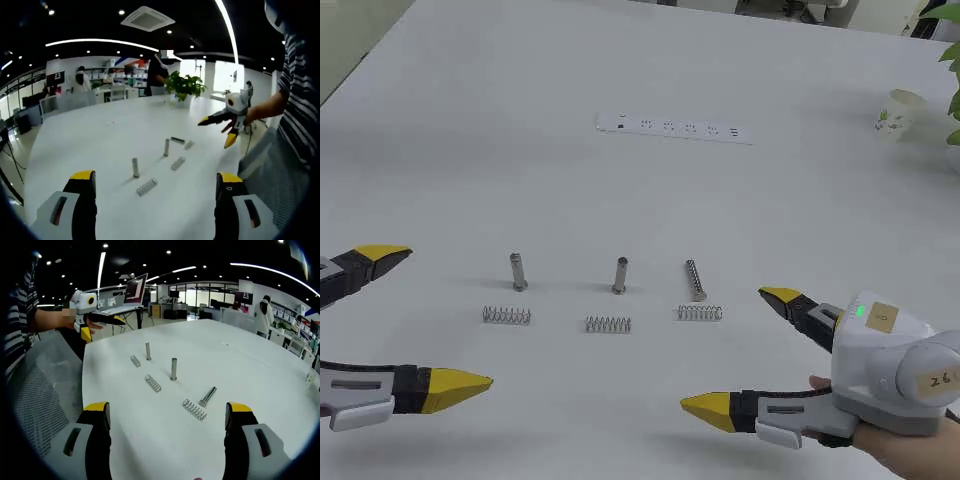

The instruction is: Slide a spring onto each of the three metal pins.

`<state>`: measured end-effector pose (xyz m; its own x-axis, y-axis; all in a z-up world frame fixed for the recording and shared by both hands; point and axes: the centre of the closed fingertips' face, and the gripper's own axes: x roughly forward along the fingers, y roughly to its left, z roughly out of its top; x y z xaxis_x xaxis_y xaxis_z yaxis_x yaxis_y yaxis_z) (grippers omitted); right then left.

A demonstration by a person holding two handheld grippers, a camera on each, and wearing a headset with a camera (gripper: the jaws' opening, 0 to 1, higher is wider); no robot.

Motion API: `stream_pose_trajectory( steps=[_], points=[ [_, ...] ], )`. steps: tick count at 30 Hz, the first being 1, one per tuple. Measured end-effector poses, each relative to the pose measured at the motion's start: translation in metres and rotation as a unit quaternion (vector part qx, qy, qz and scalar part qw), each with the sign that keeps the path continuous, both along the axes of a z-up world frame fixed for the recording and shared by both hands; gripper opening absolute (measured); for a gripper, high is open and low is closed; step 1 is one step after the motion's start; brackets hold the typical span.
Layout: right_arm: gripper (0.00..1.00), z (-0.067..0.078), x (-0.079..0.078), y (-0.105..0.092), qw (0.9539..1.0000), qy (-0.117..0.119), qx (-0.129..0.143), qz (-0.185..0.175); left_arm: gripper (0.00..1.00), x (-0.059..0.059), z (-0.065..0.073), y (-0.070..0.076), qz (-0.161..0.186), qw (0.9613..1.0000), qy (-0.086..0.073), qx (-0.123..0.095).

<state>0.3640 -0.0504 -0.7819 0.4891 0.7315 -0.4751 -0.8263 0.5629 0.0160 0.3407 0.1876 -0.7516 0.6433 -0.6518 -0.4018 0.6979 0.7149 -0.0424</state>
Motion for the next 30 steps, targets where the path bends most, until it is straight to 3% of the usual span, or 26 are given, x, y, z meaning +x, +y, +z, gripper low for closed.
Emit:
stream_pose_trajectory(
  steps=[30],
  points=[
    [0.95,-0.0049,-0.0005,-0.0010,0.9999,0.002,-0.010,0.003,0.98,0.0015,-0.0009,-0.0012,-0.005,0.9999,0.002,0.008]
  ],
)
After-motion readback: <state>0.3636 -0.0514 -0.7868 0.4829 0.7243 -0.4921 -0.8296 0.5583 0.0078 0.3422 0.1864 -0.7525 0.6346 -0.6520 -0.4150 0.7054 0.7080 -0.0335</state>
